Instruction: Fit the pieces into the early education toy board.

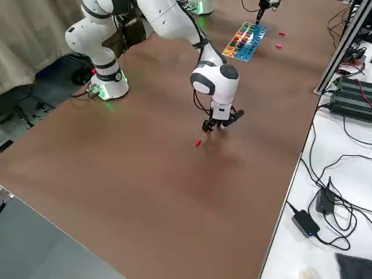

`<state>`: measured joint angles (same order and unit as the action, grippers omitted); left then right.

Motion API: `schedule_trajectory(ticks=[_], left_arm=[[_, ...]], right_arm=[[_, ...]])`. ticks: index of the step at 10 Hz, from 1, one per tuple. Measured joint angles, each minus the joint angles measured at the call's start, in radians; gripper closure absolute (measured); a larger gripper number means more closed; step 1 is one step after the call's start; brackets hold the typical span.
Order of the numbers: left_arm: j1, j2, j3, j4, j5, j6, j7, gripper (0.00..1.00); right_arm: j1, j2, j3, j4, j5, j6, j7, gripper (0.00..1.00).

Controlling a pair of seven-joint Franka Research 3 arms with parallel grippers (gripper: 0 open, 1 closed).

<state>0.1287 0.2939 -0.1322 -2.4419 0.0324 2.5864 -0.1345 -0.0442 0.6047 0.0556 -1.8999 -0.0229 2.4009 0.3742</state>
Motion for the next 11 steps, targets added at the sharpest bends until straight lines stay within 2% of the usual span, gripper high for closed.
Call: schedule_trajectory(ticks=[7, 9, 11], left_arm=[[-0.058, 0.006, -0.005, 0.010, 0.009, -0.001, -0.055, 0.98], [-0.126, 0.015, -0.008, 0.023, 0.011, -0.001, -0.116, 0.98], [-0.224, 0.040, -0.002, 0.068, 0.029, -0.019, -0.231, 0.99]], right_arm=[[-0.001, -0.039, -0.002, 0.002, 0.000, -0.049, -0.064, 0.31], [-0.004, -0.040, -0.004, -0.003, 0.000, -0.051, -0.065, 0.31], [-0.034, -0.039, -0.007, -0.013, 0.001, -0.051, -0.065, 0.31]])
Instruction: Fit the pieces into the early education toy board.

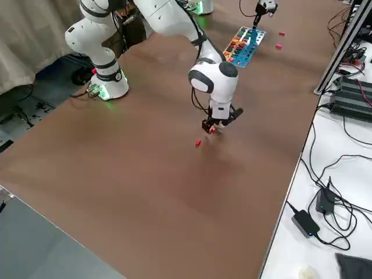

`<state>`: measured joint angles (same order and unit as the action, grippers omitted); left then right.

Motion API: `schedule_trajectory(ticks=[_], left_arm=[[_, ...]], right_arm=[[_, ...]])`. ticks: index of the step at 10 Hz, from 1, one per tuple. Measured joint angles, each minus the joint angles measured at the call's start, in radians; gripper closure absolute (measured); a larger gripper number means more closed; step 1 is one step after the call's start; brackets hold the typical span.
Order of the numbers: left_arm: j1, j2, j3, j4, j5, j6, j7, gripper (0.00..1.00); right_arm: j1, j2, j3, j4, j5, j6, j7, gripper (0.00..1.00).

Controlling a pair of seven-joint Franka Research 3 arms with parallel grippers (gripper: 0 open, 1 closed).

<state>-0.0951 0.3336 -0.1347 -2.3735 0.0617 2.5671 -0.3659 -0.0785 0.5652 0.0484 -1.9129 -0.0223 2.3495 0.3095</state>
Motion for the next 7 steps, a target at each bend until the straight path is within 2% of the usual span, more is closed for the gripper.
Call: schedule_trajectory(ticks=[4, 7], left_arm=[[-0.187, 0.075, 0.003, 0.126, 0.007, -0.023, -0.189, 0.99], [-0.259, 0.104, -0.002, 0.171, 0.007, -0.023, -0.251, 0.99]], right_arm=[[-0.038, 0.000, 0.001, -0.018, 0.089, 0.000, 0.026, 0.31], [-0.035, -0.001, 0.009, -0.019, 0.115, -0.004, 0.094, 0.30]])
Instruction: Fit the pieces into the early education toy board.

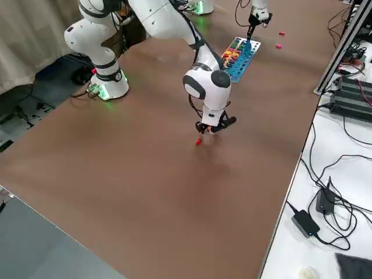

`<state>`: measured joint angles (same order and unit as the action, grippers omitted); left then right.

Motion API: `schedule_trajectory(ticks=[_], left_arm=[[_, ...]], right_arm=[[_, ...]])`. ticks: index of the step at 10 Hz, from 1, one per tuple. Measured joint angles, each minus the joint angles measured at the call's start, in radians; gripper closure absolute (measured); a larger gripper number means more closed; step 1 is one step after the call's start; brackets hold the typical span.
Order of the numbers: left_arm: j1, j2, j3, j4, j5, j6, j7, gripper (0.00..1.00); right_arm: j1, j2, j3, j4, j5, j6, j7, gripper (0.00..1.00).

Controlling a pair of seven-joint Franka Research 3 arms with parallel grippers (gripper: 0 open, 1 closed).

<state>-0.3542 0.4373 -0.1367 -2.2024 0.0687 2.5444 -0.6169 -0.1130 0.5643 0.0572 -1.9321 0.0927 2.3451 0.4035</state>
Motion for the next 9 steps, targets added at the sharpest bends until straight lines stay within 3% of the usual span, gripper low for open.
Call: schedule_trajectory(ticks=[5, 9], left_arm=[[-0.133, 0.104, -0.002, 0.181, 0.000, -0.059, -0.110, 0.99], [-0.163, 0.138, -0.005, 0.248, -0.002, -0.089, -0.128, 0.98]], right_arm=[[0.019, -0.012, 0.007, 0.034, 0.003, -0.057, 0.046, 0.30], [0.029, -0.014, 0.007, 0.060, 0.004, -0.087, 0.077, 0.30]])
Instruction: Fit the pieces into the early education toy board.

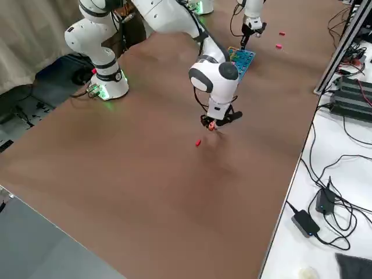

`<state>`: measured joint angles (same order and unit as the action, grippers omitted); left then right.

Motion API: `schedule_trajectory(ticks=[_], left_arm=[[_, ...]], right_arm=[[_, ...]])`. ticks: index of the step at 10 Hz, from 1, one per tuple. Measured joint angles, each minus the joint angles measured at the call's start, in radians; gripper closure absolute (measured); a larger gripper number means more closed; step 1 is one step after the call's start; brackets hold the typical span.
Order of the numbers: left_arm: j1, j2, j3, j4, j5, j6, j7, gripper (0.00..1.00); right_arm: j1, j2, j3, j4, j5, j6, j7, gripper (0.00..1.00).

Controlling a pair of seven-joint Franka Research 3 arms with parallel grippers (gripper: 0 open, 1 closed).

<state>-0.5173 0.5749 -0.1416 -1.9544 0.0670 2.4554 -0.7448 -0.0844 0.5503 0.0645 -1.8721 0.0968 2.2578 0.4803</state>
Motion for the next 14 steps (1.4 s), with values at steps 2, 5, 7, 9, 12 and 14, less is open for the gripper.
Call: schedule_trajectory(ticks=[2, 5, 7, 9, 12, 14], left_arm=[[0.029, -0.019, -0.010, 0.052, -0.002, -0.104, 0.043, 0.97], [0.172, -0.166, -0.009, 0.087, -0.002, -0.266, 0.234, 0.96], [0.262, -0.226, -0.007, 0.142, -0.002, -0.365, 0.324, 0.86], [0.319, -0.242, -0.005, 0.215, -0.003, -0.451, 0.387, 0.84], [0.414, -0.272, -0.002, 0.296, -0.002, -0.524, 0.461, 0.64], [0.484, -0.298, 0.000, 0.339, 0.033, -0.553, 0.509, 0.40]], right_arm=[[0.007, 0.000, 0.000, 0.000, 0.000, -0.002, 0.003, 0.29], [0.014, 0.000, 0.001, 0.001, 0.001, -0.002, 0.010, 0.29], [0.016, 0.000, 0.002, 0.001, 0.011, -0.002, 0.017, 0.27], [0.016, 0.000, 0.001, 0.001, 0.024, -0.001, 0.019, 0.27], [0.013, 0.000, -0.004, -0.001, 0.037, -0.001, 0.021, 0.27], [0.012, 0.000, -0.005, -0.004, 0.072, -0.001, 0.021, 0.27]])
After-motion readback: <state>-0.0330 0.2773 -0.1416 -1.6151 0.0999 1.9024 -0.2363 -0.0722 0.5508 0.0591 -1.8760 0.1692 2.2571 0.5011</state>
